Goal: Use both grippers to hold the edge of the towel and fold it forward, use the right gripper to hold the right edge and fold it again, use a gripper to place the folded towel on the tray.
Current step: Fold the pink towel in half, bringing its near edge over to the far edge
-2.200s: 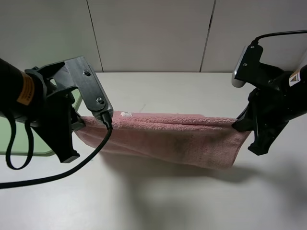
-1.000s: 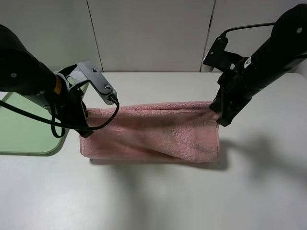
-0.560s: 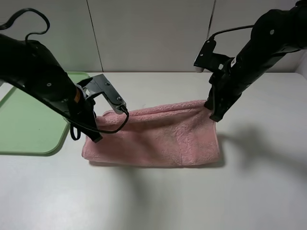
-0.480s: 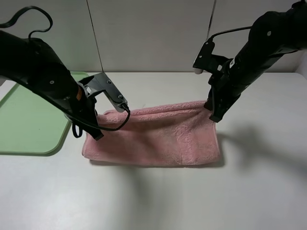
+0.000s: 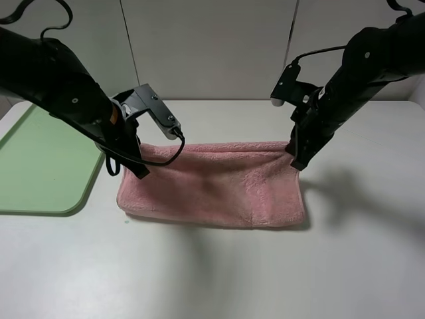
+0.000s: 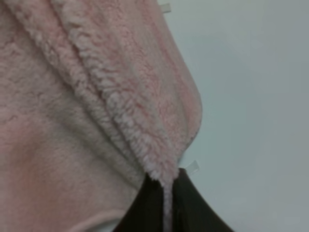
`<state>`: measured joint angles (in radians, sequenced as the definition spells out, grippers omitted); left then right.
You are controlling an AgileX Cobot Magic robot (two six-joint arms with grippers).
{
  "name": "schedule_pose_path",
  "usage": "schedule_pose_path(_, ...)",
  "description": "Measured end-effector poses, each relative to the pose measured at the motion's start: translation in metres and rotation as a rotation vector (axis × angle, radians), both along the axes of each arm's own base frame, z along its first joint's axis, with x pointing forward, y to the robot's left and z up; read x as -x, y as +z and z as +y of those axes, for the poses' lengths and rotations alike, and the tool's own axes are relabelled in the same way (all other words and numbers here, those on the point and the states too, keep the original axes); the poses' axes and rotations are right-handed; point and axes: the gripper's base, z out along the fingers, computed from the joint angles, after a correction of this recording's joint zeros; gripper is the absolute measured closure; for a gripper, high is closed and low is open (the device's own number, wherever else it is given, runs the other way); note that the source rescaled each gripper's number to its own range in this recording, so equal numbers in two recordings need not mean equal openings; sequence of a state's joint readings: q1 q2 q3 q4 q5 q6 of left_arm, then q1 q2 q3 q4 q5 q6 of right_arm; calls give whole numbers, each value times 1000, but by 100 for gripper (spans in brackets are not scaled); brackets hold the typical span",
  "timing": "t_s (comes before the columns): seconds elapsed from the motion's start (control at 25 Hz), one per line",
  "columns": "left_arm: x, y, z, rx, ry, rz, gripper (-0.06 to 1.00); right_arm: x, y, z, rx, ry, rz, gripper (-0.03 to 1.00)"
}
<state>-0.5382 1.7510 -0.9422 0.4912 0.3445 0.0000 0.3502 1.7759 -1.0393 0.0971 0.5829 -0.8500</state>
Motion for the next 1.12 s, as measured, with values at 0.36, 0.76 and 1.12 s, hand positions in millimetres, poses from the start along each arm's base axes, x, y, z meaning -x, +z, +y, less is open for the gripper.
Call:
schedule_pose_path(0.36, -14, 3, 18, 42, 58, -36, 94, -4, 2, 1, -34, -26, -30, 97)
schedule_pose_path(0.76, -15, 3, 17, 49, 56, -42, 94, -5, 3, 1, -44, -44, -44, 97)
schedule_pose_path(1.12, -15, 2, 24, 28, 85, -23, 37, -5, 2, 0, -29, -52, -38, 17)
